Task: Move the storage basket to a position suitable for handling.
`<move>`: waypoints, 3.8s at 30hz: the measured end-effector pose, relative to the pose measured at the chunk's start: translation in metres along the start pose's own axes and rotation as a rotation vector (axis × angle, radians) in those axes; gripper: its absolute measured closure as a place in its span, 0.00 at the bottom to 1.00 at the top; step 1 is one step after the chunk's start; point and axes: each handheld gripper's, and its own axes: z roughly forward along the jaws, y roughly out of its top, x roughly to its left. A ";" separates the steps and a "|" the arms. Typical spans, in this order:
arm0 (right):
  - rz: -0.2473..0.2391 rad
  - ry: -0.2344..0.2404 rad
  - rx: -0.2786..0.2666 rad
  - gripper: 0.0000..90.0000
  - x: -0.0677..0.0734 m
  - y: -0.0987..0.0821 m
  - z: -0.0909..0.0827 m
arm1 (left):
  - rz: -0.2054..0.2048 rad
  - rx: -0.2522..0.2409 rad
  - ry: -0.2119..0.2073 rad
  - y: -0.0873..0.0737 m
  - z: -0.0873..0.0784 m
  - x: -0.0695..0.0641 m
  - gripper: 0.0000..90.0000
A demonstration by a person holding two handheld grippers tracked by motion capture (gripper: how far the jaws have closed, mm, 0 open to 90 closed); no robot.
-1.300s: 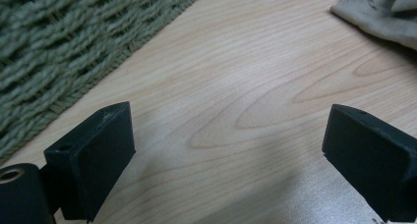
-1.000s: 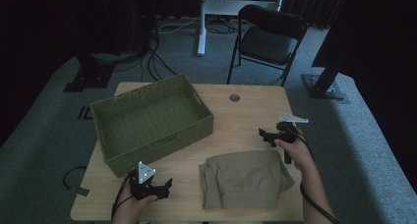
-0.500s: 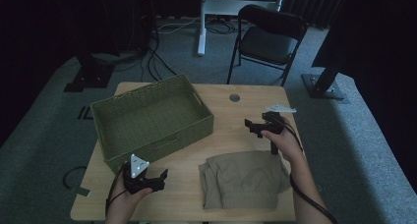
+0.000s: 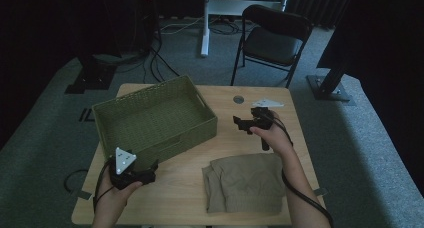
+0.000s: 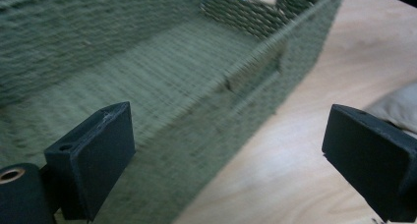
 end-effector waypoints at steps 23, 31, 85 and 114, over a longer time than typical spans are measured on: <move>-0.064 0.053 0.000 0.28 0.049 0.029 0.049 | -0.101 -0.054 0.171 0.001 -0.023 0.068 0.07; -0.105 0.015 -0.003 0.45 0.053 0.035 0.064 | -0.151 -0.034 0.231 -0.012 -0.014 0.086 0.07; -0.032 -0.029 0.135 0.93 0.074 0.021 0.082 | -0.332 0.125 0.241 -0.014 0.021 0.111 0.77; 0.027 -0.050 0.155 0.91 0.065 -0.005 0.037 | -0.250 0.135 0.174 -0.008 0.028 0.097 0.78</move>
